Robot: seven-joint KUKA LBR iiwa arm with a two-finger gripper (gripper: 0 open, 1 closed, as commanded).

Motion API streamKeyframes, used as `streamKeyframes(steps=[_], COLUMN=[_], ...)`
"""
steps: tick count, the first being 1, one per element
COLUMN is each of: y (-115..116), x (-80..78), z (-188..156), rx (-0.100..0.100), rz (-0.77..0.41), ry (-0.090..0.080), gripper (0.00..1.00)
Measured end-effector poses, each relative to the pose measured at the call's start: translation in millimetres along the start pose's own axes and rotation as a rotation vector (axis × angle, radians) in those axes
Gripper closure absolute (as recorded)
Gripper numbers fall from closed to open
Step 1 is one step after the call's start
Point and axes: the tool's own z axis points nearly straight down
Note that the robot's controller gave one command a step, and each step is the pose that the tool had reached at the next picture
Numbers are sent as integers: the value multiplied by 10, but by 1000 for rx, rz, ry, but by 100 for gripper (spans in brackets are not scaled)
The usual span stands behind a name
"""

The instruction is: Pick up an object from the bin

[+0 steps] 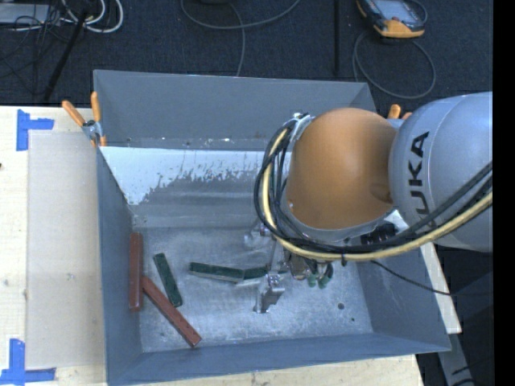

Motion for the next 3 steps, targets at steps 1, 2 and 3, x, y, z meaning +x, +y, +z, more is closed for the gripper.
streamKeyframes(steps=[1, 2, 3], y=[0, -113, -112], x=[0, -433, -734], z=[0, 28, 540], rx=[0, -1, -1], rz=[0, -39, 36], ry=[0, -2, -9], gripper=[0, 0, 0])
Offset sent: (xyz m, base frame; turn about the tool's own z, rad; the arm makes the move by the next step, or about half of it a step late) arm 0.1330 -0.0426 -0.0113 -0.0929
